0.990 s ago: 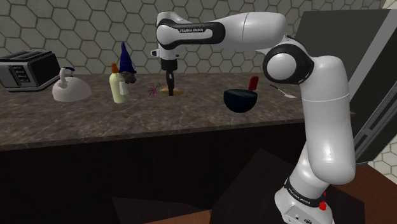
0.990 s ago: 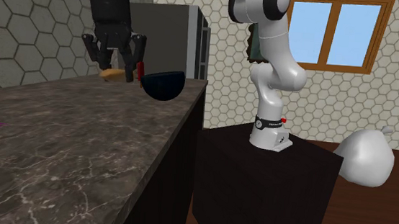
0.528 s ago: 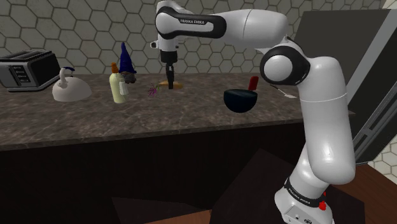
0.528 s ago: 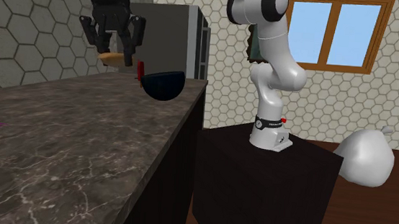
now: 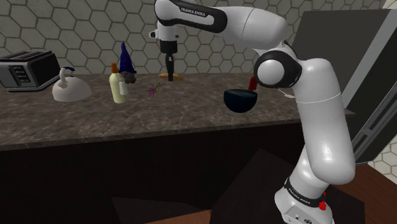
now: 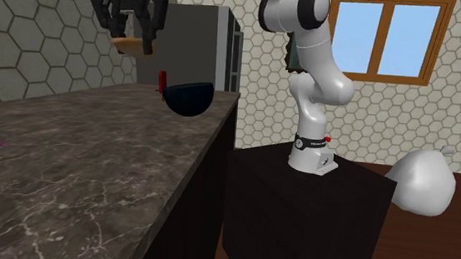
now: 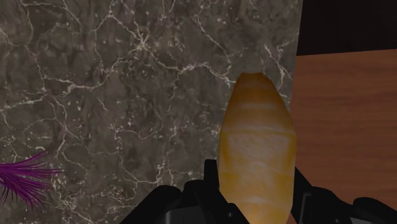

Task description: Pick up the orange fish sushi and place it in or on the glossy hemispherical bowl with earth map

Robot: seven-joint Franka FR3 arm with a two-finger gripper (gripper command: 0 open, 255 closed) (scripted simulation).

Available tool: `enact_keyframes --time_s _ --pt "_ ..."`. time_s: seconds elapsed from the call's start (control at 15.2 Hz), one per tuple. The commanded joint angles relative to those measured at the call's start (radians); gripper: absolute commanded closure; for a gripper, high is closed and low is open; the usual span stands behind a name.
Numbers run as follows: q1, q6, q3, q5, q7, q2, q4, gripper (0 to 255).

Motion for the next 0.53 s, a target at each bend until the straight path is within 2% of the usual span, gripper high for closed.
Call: enact_keyframes --time_s 0.0,0.2,0.46 --pt "-0.01 0.022 -0.003 0.0 -0.014 -0.052 -0.075 255" --pt "-0.04 0.096 -0.016 0.0 -0.059 -0.193 -0.291 255" --pt "-0.077 0.154 -0.04 -0.003 -0.123 -0.336 -0.493 255"
